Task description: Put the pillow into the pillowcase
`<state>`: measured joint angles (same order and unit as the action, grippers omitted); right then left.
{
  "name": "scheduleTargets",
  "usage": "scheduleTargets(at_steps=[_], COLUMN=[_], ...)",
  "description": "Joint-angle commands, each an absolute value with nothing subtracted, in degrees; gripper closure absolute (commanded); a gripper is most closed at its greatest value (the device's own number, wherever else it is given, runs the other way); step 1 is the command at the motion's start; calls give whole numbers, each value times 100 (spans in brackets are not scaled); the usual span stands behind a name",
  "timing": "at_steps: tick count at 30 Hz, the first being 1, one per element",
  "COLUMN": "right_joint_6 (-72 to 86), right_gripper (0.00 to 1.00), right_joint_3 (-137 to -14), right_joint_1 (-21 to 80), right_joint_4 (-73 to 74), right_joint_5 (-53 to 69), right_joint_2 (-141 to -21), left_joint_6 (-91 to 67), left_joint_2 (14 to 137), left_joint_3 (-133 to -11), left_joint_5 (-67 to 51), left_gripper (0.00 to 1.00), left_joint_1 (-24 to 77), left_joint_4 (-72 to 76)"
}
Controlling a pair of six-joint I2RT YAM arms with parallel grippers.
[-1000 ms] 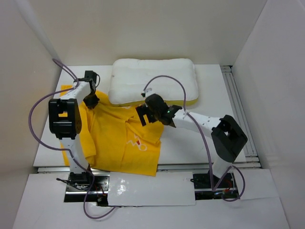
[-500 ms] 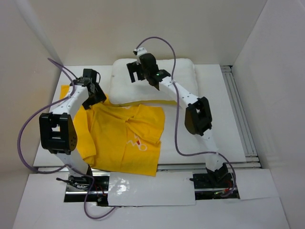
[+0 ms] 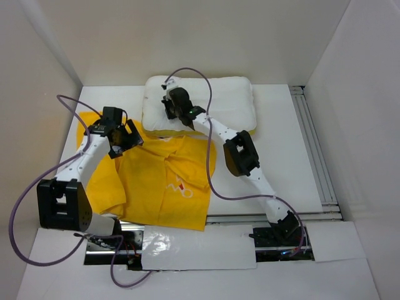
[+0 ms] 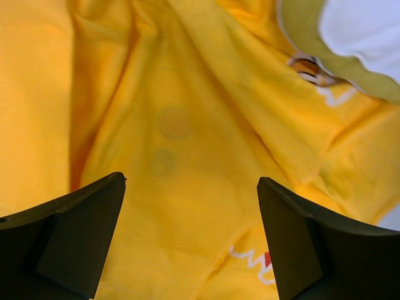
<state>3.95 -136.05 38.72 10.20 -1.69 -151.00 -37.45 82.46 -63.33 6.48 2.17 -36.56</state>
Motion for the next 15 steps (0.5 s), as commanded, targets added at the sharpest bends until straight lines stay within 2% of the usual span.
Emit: scheduleTargets(at_steps=[1,7,11,12,13,15], right_joint_6=[475,220,97,97,184,246], right_gripper=[100,100,100,100,100,100], right_joint_3=[-13315,-12842,-12368,-12053,-11136,-10200], right_joint_1=[3789,3341,3155,3068,2954,2813], right_joint_4=[1064,729,1150,1221,1143,828], right_joint_5=[-491,-791,-1098,-1307,-1370,-1057], right_joint_2=[-15118,-13485,-12307,-11670,-11306,-10177], left_joint_6=[-3551,-3551,-3691,-3691,-3630,-3630], left_joint_2=[7884,7954,8191,8244,8366,8559], left_joint_3=[-6188,-6029,-6029,-5960,-5959,-5959], left_joint_5=[176,237,545,545,423,299], left_gripper=[0,0,0,0,0,2], left_joint_1=[465,1168,1713,1775,1845,1907], left_joint_4=[-3174,-2936,-2883,-2665,-2524,-2374])
